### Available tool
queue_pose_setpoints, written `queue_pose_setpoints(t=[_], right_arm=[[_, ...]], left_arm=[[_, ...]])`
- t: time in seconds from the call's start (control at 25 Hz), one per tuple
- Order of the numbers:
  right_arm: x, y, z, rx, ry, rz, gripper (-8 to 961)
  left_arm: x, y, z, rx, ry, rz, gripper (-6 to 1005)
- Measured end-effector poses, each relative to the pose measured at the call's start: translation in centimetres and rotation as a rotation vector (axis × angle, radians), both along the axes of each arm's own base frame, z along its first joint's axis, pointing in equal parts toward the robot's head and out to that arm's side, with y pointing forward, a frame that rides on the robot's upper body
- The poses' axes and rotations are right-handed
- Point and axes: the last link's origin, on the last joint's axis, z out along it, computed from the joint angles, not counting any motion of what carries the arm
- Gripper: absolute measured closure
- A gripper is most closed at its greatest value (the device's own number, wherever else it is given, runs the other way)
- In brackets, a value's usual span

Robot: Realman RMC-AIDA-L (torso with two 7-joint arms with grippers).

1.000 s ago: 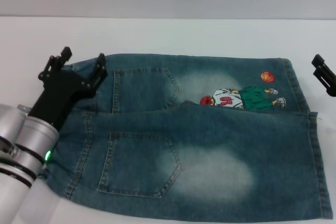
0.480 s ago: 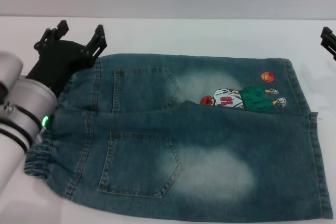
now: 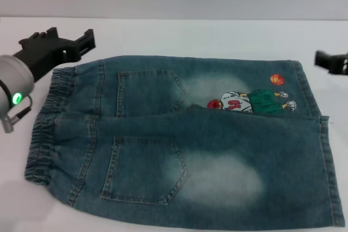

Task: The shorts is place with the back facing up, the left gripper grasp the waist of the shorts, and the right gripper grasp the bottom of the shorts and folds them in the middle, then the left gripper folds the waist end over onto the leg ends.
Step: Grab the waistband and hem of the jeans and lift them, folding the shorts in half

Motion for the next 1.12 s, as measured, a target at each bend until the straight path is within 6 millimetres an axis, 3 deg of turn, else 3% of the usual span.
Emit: queue_pose_setpoints(t=[0.2, 0.48, 0.8, 1.12], right_arm=[[-1.8, -0.3, -0.3, -0.165, 0.082, -0.04, 294], [-3.4, -2.9, 0.9, -0.191, 0.027, -0.057, 294], [-2.5, -4.6, -0.3, -0.239, 0.01, -0.169, 294], [-1.4, -5.7, -1.2, -0.27, 0.027, -0.256, 295]], left_arm=[[0.0, -0.3, 1.4, -0.05, 0.007, 0.049, 200], [-1.7, -1.5, 3.0, -0.163, 0.052, 0.179, 201], [-1.8, -3.8, 4.2, -0.252, 0.165, 0.25, 201], [-2.9, -4.7, 3.5, -0.362, 0.18, 0.342, 200]])
